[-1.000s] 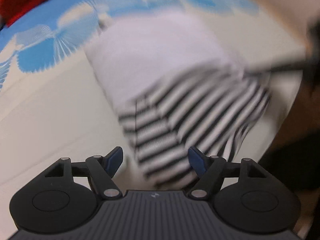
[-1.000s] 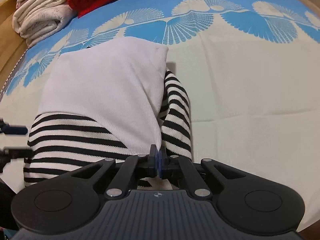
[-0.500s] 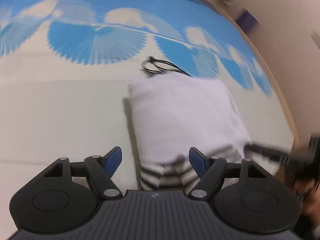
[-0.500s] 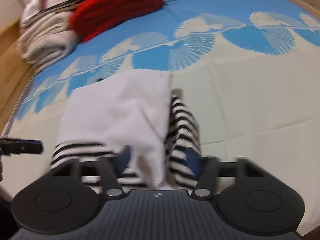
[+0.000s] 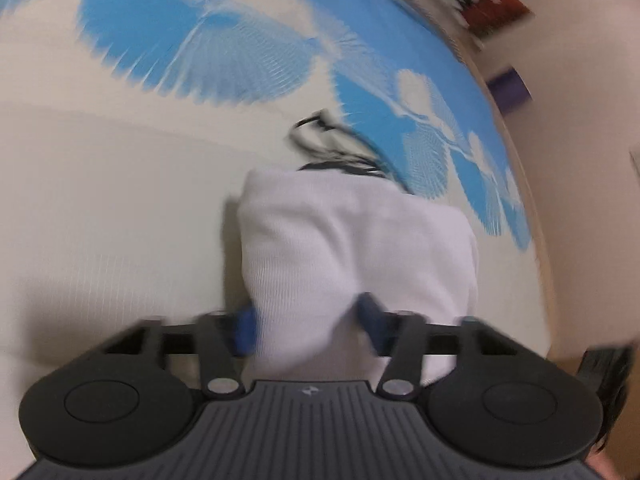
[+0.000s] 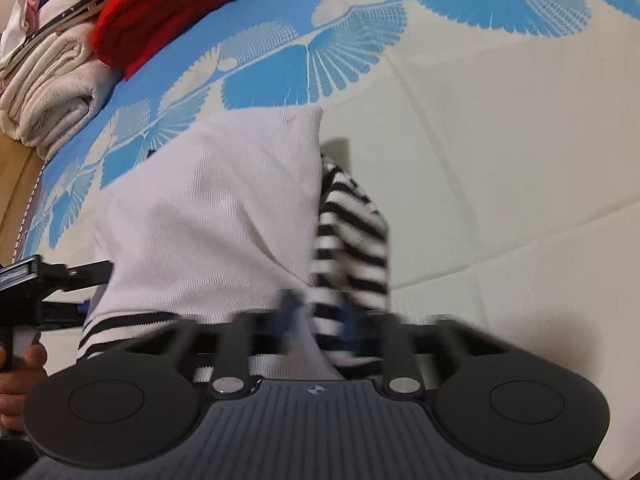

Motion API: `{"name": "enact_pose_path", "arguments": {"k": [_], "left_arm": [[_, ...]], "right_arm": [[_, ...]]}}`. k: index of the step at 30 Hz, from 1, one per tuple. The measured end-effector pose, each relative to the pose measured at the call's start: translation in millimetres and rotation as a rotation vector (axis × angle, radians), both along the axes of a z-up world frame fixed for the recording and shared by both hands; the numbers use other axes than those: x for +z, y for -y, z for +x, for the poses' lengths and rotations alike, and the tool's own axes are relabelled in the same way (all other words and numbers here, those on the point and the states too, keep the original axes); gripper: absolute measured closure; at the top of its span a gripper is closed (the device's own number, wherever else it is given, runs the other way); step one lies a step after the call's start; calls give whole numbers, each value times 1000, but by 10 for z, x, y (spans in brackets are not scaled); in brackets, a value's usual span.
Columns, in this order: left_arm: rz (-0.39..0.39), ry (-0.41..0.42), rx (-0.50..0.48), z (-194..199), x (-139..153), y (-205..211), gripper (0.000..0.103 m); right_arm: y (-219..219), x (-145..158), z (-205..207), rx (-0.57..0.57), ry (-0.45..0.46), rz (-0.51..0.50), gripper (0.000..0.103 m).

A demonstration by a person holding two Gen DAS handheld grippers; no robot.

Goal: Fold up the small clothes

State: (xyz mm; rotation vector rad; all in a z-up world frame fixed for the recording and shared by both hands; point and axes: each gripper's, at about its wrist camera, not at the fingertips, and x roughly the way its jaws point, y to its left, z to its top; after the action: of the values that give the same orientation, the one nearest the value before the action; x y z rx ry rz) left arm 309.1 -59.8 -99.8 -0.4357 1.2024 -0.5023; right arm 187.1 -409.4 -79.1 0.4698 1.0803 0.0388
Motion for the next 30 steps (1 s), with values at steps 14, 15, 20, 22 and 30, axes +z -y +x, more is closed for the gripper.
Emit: {"name": "enact_pose_path", "arguments": {"k": [14,15,20,22,30], "left_arm": [[296,420,165,417,829,-661,59],[275,383,133,406,805,-698,59],[330,308,-140,129,546,-531,55],[430,289,-205,57,300,-426,43],[391,300,-158,-98,550,-676,36]], "right_arm": [[-537,363,622,-66,229,49,97],[-609,353,690,-58,230,30,97],[-836,240,971,-21,184,-93,97],[-798,141,1016,-41,134,-85,97],[-854,288,771,-20,180,-149,87]]}}
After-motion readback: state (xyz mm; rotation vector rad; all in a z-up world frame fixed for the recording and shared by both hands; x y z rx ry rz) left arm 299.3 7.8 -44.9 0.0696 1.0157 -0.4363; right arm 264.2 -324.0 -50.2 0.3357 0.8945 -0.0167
